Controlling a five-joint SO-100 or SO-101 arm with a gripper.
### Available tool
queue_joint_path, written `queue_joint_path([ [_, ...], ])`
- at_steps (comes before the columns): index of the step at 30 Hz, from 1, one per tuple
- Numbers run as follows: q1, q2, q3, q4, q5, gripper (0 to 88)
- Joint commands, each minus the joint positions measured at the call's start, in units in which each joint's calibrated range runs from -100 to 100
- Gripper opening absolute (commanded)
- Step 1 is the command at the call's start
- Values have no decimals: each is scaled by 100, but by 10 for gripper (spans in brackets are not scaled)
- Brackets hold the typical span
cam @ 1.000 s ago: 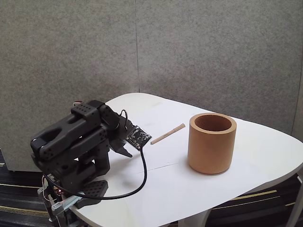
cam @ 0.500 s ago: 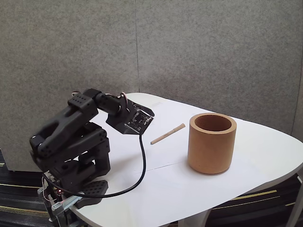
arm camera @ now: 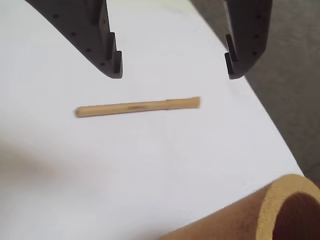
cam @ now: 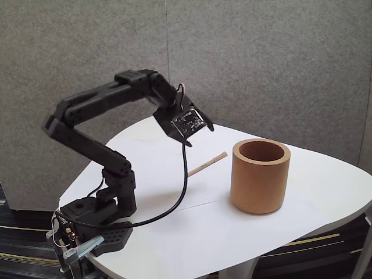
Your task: Grab the pen and put it in the pen holder.
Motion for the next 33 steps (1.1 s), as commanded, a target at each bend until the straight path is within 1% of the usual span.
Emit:
queue_joint_path([
  [1, -12, 846, -1236, -17, -834, 290],
  [4, -63, 1261, -1462, -25, -1387, 290],
  [8, -261, 1732, -1534, -25, -2260, 290],
  [13, -788, 2538, -1724, -25, -2882, 290],
  [15, -905, 2904, -1913, -25, -3045, 290],
  [18, -912, 3449, -2256, -85, -3182, 290],
  [24, -854, 4660, -3078, -93, -3192, 290],
  [33, -839, 5417, -3547, -102, -3192, 290],
])
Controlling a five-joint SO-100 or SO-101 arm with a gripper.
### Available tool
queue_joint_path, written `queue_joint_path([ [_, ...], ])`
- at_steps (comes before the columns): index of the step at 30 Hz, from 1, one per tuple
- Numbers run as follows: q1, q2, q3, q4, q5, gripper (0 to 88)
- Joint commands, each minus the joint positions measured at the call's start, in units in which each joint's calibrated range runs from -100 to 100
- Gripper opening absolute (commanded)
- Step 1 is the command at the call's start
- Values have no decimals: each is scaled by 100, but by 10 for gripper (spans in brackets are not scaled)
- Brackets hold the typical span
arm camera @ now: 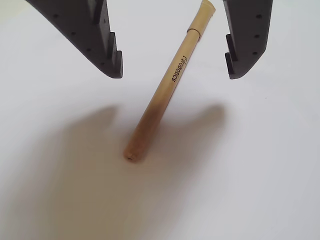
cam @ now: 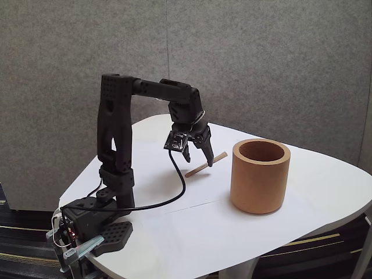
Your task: Grab the pen and put it in the pen holder.
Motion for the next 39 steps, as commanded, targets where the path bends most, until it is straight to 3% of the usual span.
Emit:
queue_joint_path([
  [1, 5, 90, -415, -42, -27, 290],
  [39, -17, 749, -542, -51, -33, 288],
])
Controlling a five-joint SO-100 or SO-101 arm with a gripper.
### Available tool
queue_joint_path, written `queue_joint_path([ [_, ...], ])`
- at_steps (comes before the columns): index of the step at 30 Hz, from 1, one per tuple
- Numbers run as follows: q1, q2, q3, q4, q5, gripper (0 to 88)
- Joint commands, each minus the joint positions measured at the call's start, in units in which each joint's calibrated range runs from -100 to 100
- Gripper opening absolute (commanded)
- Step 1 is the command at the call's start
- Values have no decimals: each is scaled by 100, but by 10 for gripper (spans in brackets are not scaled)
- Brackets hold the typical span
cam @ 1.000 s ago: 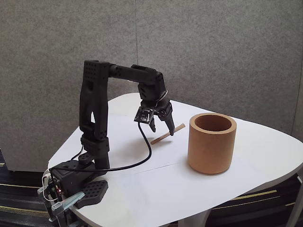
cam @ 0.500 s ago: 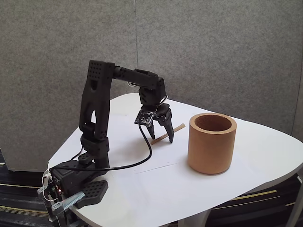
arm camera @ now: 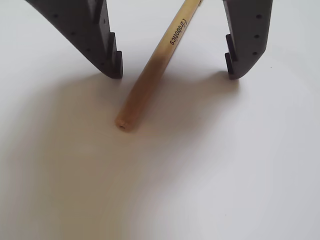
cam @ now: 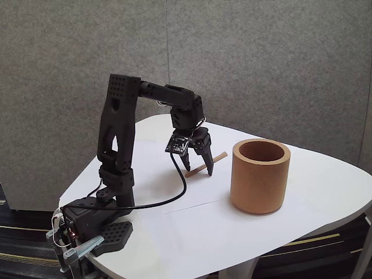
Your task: Grab the pen and put it in the pen holder.
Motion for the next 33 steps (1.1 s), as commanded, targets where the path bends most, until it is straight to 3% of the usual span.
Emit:
queue_joint_path([
  [1, 28, -13, -171, -51, -13, 285],
  [3, 28, 3, -171, -59, -8, 233],
  [6, 20, 198, -171, -322, 24, 25],
  [7, 42, 271, -171, -415, 24, 0],
  [30, 71, 288, -153, -534, 55, 5],
  [33, 50, 100, -325, -517, 271, 6],
])
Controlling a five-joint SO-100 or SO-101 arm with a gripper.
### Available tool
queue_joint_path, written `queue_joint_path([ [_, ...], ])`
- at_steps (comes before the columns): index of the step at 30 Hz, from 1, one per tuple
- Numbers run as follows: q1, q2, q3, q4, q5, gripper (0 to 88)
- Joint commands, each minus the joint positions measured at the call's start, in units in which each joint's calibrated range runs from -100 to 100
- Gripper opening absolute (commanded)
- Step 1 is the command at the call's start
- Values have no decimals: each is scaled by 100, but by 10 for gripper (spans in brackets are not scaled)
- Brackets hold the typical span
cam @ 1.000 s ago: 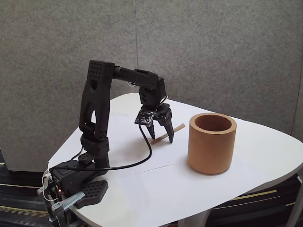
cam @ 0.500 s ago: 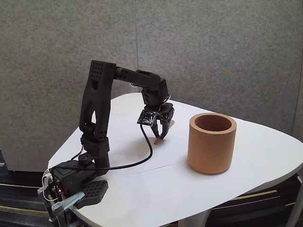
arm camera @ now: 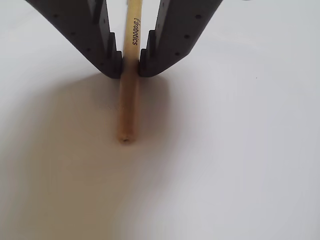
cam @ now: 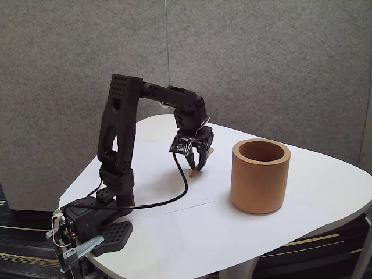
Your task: Grab the pen and put it in the pen holder.
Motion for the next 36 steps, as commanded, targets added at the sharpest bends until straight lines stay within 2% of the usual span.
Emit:
queue_joint_path([
  [1, -24, -318, -226, -17, 307, 6],
  [4, -2, -733, -307, -17, 507, 6],
  [18, -9, -2855, -776, -17, 2139, 6],
  [32, 20, -4637, -722, -85, 5487, 6],
  [36, 320, -5043, -713, -93, 6361, 6],
])
